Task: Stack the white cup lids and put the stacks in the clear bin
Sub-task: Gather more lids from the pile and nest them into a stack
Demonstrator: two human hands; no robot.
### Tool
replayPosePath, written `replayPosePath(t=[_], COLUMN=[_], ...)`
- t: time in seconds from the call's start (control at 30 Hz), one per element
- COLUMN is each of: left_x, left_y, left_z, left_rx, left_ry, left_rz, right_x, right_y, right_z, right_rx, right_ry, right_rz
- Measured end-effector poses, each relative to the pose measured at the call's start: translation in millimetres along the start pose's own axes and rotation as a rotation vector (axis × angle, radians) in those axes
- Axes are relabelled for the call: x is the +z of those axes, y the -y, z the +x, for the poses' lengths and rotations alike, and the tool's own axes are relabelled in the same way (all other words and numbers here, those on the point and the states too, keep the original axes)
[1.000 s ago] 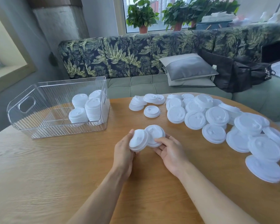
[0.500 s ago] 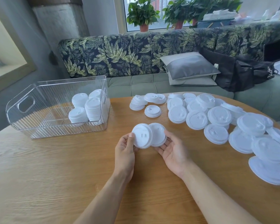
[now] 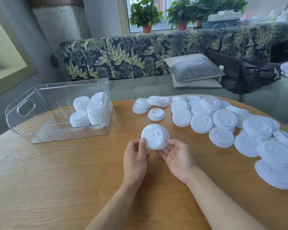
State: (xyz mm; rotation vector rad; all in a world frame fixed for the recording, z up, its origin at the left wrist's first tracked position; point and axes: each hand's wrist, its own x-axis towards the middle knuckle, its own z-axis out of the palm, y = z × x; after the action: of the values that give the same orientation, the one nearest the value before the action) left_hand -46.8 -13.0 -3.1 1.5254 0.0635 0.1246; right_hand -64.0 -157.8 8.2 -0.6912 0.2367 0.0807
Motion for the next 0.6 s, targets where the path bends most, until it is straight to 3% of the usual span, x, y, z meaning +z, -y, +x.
replayPosePath(t=[0.27, 0.43, 0.6], left_x=[2.4, 0.6, -2.3], left_y=[-5.4, -9.0, -9.5], left_z=[-9.0, -6.7, -6.6], left_rx=[0.102, 0.029, 0.046], left_ry=[-0.033, -0.024, 0.043], left_rz=[0.221, 0.032, 0.012], right_x=[5.7, 5.6, 7.0], right_y=[0.5, 0.7, 0.1], right_z=[-2.7, -4.0, -6.1], right_rx=[-0.035, -0.031, -0.021], right_ry=[-0.010, 0.009, 0.026], right_rz=[-0.032, -0.068, -0.128])
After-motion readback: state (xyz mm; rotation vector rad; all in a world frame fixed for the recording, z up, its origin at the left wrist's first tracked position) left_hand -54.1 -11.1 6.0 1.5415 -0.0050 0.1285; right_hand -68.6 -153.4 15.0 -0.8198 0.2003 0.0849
